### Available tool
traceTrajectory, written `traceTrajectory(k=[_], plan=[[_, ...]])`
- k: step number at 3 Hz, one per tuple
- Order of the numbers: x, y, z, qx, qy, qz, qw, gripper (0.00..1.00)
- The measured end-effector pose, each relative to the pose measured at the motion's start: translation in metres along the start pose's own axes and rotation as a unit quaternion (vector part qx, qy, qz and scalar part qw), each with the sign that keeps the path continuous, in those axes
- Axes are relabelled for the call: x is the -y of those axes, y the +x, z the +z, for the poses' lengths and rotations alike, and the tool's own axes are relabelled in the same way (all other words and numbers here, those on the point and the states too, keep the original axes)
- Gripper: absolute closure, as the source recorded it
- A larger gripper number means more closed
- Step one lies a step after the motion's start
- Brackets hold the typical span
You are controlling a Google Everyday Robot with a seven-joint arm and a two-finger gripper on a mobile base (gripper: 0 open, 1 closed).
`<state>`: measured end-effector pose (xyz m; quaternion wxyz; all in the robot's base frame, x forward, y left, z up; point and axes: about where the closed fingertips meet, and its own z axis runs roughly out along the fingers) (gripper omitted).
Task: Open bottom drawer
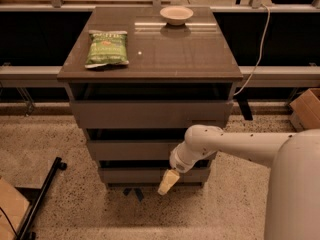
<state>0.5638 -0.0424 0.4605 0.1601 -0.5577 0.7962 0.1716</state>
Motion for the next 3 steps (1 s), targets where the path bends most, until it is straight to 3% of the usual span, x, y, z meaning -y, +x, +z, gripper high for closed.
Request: traceTrajectory(k=[1,3], plan=[[0.003,0.007,0.034,-0.003,-0.020,0.006,0.9998,0.00],[0.023,0.053,0.113,-0.007,-0.033,0.055,0.9979,0.00]])
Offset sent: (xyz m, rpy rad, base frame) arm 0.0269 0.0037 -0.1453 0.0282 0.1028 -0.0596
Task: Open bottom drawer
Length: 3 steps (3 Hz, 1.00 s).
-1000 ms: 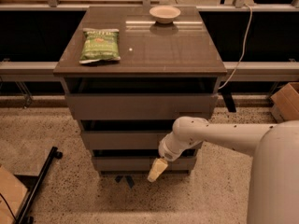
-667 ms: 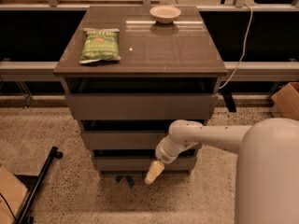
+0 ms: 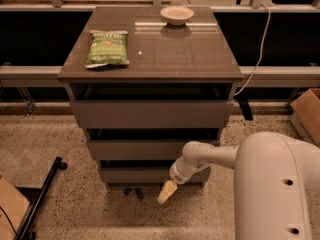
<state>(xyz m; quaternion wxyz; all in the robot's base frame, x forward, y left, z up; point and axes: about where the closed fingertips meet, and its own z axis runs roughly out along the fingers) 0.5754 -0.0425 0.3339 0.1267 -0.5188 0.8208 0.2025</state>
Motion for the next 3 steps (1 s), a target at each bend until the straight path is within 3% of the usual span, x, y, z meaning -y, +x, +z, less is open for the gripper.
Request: traceTrajectory(k=[1,2,3], plan=[[0.010,0.015,0.021,0.002,0.004,0.019,0.9998,0.00],[0.036,0.013,0.028,0.004,0.022,0.010,0.9997,0.00],[0.036,0.013,0.028,0.004,0.022,0.011,0.9997,0.00]])
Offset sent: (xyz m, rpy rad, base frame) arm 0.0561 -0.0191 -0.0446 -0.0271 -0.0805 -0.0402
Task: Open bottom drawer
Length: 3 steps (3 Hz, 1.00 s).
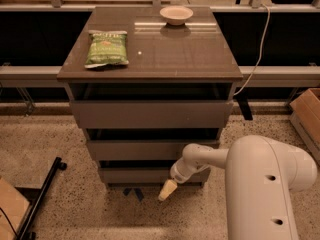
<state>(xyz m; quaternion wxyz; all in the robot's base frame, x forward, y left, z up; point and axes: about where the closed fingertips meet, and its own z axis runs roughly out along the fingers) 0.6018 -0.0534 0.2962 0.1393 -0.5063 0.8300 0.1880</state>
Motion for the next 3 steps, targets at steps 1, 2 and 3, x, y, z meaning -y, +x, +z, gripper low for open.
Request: traceTrajectory(k=[1,2,3], plan=[[-0.001,0.005,0.018,0.004,-0.003,0.016,0.9999,0.00],[0.011,0.004,0.028,0.017,0.015,0.019,0.9996,0.00],[0.030,-0.001,0.027,0.023,0.044,0.016,0.9987,0.00]])
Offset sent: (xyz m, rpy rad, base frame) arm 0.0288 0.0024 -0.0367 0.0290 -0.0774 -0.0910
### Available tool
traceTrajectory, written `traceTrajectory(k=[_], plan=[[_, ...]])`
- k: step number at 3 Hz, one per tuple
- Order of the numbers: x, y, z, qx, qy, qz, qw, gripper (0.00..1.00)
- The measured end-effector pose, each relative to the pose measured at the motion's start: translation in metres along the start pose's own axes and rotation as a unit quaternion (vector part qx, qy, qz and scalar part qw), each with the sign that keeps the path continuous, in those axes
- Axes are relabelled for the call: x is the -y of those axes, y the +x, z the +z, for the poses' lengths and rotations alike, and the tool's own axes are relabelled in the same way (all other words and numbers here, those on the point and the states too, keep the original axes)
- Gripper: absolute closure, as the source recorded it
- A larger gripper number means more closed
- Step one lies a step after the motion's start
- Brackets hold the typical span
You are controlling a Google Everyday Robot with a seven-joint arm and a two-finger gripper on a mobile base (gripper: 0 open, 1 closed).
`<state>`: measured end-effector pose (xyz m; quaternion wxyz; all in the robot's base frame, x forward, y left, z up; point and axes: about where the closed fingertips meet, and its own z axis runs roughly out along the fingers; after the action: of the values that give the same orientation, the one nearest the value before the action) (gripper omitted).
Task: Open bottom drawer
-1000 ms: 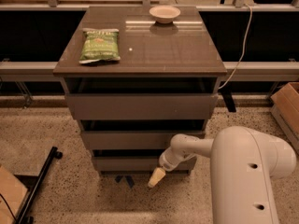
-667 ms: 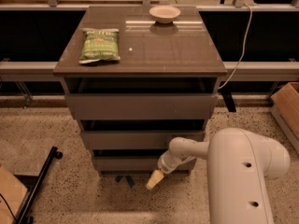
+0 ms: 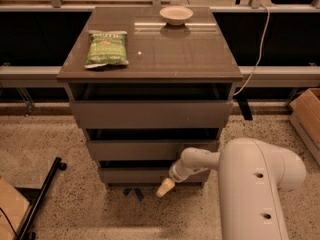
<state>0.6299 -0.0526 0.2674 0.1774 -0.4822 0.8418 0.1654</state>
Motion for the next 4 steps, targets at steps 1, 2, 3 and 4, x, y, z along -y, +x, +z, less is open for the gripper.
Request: traceTrajectory(k=[1,2,3,4], plan=[[0.016,-0.001,0.013,0.003,0.006,0.001,1.0000,0.00],[0.027,0.003,0.039,0.005,-0.014,0.014,0.9998,0.00],[0.041,0.006,0.055,0.009,-0.020,0.026,0.9994,0.00],[0.049,0.006,0.068,0.013,-0.032,0.030,0.9990,0.13]])
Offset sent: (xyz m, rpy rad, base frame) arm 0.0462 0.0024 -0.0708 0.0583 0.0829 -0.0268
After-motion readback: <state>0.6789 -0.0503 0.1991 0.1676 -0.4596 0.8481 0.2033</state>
